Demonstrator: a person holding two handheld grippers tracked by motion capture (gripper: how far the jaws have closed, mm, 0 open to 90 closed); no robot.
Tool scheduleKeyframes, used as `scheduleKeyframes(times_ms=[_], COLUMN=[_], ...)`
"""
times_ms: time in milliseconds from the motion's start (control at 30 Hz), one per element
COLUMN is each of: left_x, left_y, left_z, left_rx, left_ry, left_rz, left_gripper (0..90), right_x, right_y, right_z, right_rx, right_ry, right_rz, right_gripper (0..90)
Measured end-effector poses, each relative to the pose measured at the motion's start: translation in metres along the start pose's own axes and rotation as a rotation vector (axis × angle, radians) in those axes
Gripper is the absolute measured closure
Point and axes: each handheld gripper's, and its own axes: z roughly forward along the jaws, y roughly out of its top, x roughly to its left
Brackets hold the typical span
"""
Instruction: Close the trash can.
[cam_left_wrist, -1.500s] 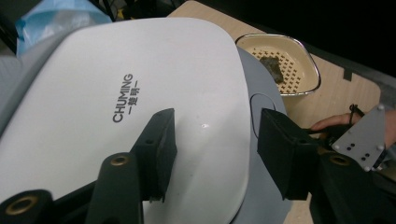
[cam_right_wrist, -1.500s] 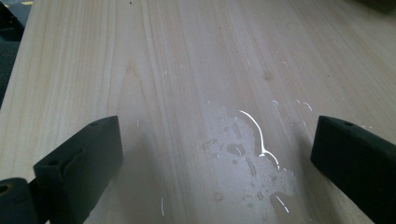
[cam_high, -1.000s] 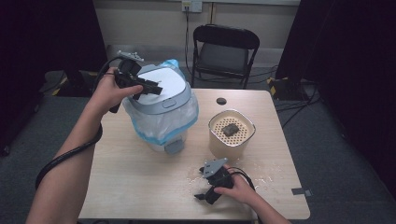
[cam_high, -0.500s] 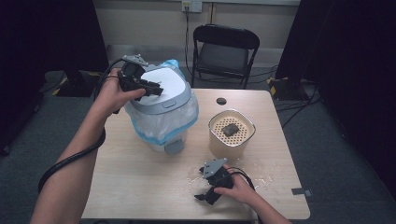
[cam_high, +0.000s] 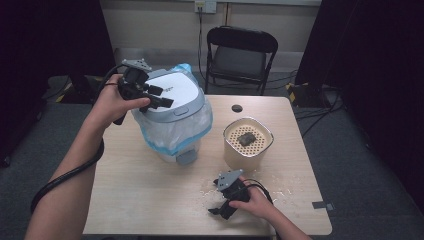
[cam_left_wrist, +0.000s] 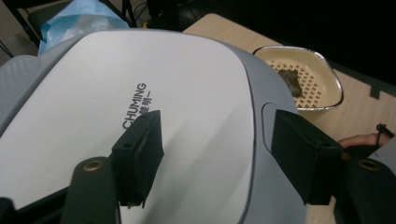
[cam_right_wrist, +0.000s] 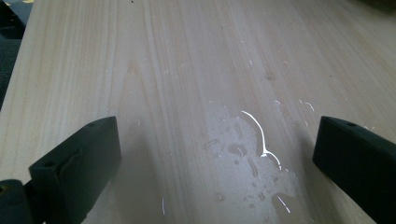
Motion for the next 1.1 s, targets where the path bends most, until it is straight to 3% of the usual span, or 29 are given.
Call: scheduleKeyframes(times_ms=[233,400,533,667,900,933,1033,1100], left_x=[-0.002,-0.007,-0.012,-0.016,-0.025,-0.026,-0.027,-0.029], left_y=[-0.011,-0.031,-0.046,-0.061,-0.092,-0.104,-0.117,-0.134], left_z=[-0.017,-0.036,-0.044,-0.051,-0.047,-0.043,-0.039,-0.033], left_rx=[-0.004,-0.03,-0.014,-0.033,-0.035,-0.044,-0.043,-0.03], left_ry=[-0.016,-0.023,-0.022,-0.025,-0.038,-0.037,-0.037,-0.036], left_rz=[-0.023,-0.058,-0.057,-0.061,-0.055,-0.064,-0.073,-0.098], left_gripper=[20.4,18.5,17.5,17.8,17.0,16.9,16.6,16.5], right_x=[0.0,0.0,0.0,0.0,0.0,0.0,0.0,0.0], right_y=[0.0,0.0,0.0,0.0,0.0,0.0,0.0,0.0], right_z=[0.0,0.0,0.0,0.0,0.0,0.0,0.0,0.0], right_rx=[0.0,0.0,-0.001,-0.001,-0.001,-0.001,0.0,0.0], right_ry=[0.0,0.0,-0.002,-0.002,-0.003,-0.003,-0.001,0.0], right_rz=[-0.001,0.0,0.0,0.0,-0.001,-0.001,0.0,-0.001], right_gripper=[0.2,0.2,0.2,0.2,0.2,0.2,0.2,0.2])
